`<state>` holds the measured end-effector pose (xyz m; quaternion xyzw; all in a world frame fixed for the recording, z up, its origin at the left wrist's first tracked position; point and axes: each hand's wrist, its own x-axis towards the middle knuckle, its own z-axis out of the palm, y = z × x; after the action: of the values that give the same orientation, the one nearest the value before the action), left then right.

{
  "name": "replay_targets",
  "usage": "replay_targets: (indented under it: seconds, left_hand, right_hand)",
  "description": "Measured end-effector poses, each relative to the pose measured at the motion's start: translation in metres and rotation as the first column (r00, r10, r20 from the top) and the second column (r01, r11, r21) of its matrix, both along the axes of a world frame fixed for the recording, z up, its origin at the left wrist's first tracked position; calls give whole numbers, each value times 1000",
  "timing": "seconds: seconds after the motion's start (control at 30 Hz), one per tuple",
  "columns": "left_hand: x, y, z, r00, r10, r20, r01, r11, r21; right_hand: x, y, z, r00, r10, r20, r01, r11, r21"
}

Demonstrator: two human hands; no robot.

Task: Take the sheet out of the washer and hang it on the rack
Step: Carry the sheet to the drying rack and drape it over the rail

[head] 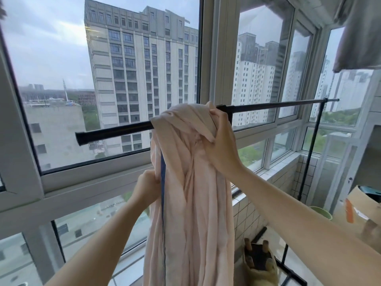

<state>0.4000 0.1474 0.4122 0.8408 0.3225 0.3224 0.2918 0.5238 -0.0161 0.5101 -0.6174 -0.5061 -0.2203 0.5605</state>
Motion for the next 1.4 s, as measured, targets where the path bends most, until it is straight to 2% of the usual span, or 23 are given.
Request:
replay_targets:
  seconds: [0.07, 0.2, 0.33, 0.4, 0.5, 0.57, 0.63, 0.73, 0.83, 0.93, 1.07, 1.13, 1.23, 1.4]
  left_hand:
    - [-6, 1, 2, 999, 35, 16, -36, 998, 55]
    - [-22, -13, 24, 949, 70, 307, -78, 997, 13]
    - [-31, -39, 48, 847, 116, 519, -198, 974, 106]
    - [-27, -47, 54, 847, 78, 526, -157, 982, 106]
    - [-20, -60, 59, 855, -26, 517, 3, 999, 46]
    - [-17, -68, 62, 838, -3, 546, 7, 1000, -5]
    - [-15, -77, 63, 825, 59, 561, -52, 998, -28]
    - [-15, -89, 60, 795, 191, 576, -179, 981, -79]
    - [-16, -103, 60, 754, 282, 593, -282, 955, -95]
    - [-22, -111, 62, 721, 350, 598, -391, 918, -66]
    - [-29, -121, 83, 676, 362, 642, -478, 878, 8]
    - [-29, -128, 96, 649, 339, 681, -492, 870, 36]
    - [-25, -133, 116, 604, 325, 728, -503, 864, 33]
    - [-29, -127, 155, 518, 379, 767, -552, 833, -39]
  right_hand:
    - [-1, 1, -6, 1000, 9, -16, -9, 1000, -23]
    - [-1, 2, -16, 998, 30, -58, -32, 999, -32]
    - [2, 7, -14, 995, 72, -68, -75, 996, -45]
    - [5, 7, -13, 991, 106, -79, -111, 992, -53]
    - [8, 4, -14, 980, 175, -94, -180, 982, -53]
    - [10, -2, -10, 989, 136, -59, -141, 987, -78]
    - [13, -7, 0, 996, 7, 93, 5, 992, -129]
    - [15, -11, 20, 930, -98, 355, 148, 982, -116]
    - [13, -6, 34, 836, -80, 543, 174, 977, -123]
    - [10, 1, 44, 786, 12, 618, 170, 957, -236]
    - [10, 10, 53, 670, 47, 741, 243, 929, -279]
    - [14, 16, 57, 631, 56, 774, 280, 914, -295]
    - [19, 20, 66, 625, 53, 779, 291, 910, -295]
    - [43, 23, 91, 764, 86, 639, 158, 936, -315]
